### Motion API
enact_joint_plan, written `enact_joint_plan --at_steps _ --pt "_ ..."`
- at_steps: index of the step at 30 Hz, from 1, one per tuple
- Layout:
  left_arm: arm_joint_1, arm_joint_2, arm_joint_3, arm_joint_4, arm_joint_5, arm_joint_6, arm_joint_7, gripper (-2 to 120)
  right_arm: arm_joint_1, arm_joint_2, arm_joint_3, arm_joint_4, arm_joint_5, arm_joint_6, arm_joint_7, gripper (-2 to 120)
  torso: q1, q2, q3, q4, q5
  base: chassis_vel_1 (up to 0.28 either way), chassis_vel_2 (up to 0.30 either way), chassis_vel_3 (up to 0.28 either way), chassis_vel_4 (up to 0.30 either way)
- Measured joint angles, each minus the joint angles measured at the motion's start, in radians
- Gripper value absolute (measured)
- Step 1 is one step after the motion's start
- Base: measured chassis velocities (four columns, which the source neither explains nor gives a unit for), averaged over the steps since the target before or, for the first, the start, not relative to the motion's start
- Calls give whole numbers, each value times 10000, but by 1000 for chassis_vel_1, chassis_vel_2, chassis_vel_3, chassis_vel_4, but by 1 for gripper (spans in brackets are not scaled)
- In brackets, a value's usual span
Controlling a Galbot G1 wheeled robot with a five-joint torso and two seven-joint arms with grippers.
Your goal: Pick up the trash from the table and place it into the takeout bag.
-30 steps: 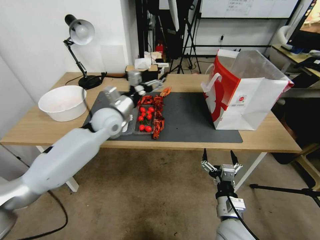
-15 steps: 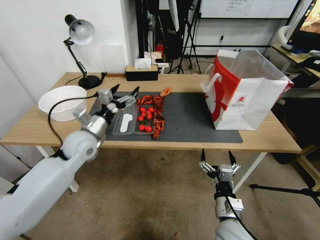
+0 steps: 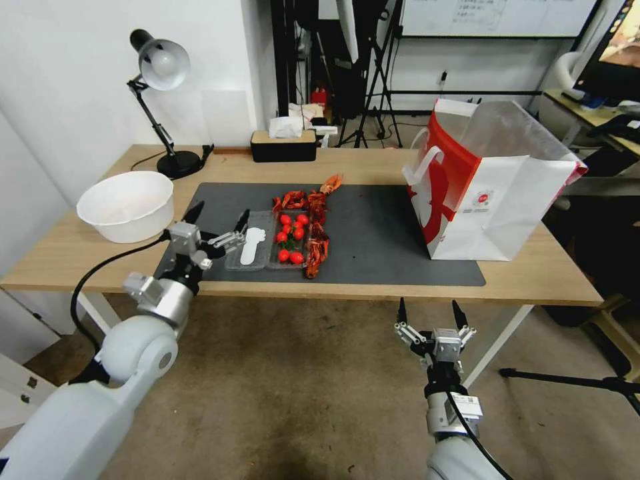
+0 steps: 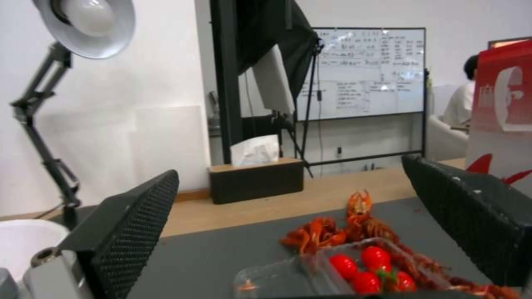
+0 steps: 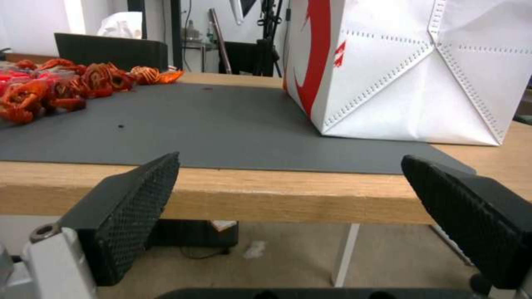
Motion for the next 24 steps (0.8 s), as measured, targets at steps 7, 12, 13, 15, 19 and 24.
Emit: enact_joint_plan --at_steps 7,12,13,15,19,24 --pt "1488 -584 -765 -141 1058 -539 4 100 -20 0 1 -1 -2 0 8 100 1 0 0 1 -1 0 0 0 0" --pt "2271 -943 -1017 -91 1516 -949 0 100 -18 2 7 -4 -1 3 22 100 0 0 0 1 -1 0 0 0 0" --pt "2434 -1049 -1092 -71 1609 -1028 0 100 -20 2 11 -6 -1 5 26 100 1 0 0 1 -2 0 0 0 0" --pt "2781 -1284 -1244 20 1774 -1274 -6 100 -34 2 24 -7 1 11 40 100 1 1 0 3 0 0 0 0 0" --pt "3061 -1498 -1373 148 1903 -1552 -6 100 -55 1 32 -12 2 20 49 100 0 1 -1 1 -1 0 0 0 0" --pt "3354 -1676 -1462 376 2021 -1890 3 100 -91 15 33 -18 3 24 63 100 0 0 0 1 -2 0 0 0 0"
